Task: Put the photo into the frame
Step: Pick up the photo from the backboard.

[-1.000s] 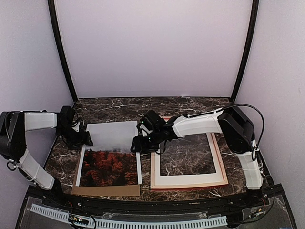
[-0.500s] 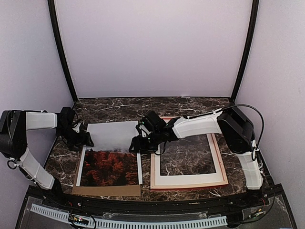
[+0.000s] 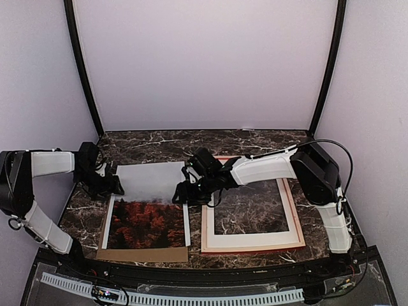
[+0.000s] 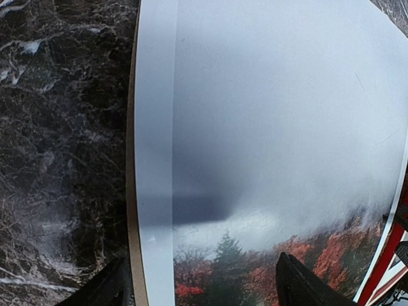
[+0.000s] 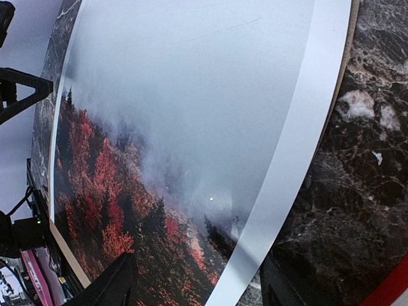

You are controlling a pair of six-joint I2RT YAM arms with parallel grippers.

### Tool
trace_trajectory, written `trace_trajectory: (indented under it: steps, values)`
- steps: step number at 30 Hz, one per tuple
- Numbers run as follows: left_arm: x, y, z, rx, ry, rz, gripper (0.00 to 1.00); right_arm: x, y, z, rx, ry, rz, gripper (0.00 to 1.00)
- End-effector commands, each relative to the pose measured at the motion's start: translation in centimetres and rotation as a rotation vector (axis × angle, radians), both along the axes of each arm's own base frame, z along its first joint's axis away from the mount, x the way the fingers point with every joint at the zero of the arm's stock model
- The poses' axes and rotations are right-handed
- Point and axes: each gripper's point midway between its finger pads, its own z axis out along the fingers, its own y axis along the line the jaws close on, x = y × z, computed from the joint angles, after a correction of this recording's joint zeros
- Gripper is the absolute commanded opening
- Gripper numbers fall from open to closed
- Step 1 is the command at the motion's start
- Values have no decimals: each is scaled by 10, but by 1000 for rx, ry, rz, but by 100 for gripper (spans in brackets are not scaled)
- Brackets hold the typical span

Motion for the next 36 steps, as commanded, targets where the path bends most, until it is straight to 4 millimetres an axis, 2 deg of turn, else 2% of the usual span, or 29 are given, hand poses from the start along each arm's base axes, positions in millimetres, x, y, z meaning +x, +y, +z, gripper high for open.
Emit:
trace_trajectory:
  steps: [1,17,24,29,36]
  values:
    - [-8,-6,-1,-14,13,-14,81,-10,-1,-23,-26,41,12,67]
    - [-15,-14,-17,-18,74,-42,80,-9,-2,-23,-26,41,12,66]
    - [-21,-26,-23,-24,102,-79,80,-10,1,-23,-8,50,14,64]
    - [-24,-36,-25,-29,110,-108,80,-9,-1,-21,-5,48,2,58]
    - [-26,-42,-26,-40,114,-128,80,0,-6,-11,20,32,-32,41]
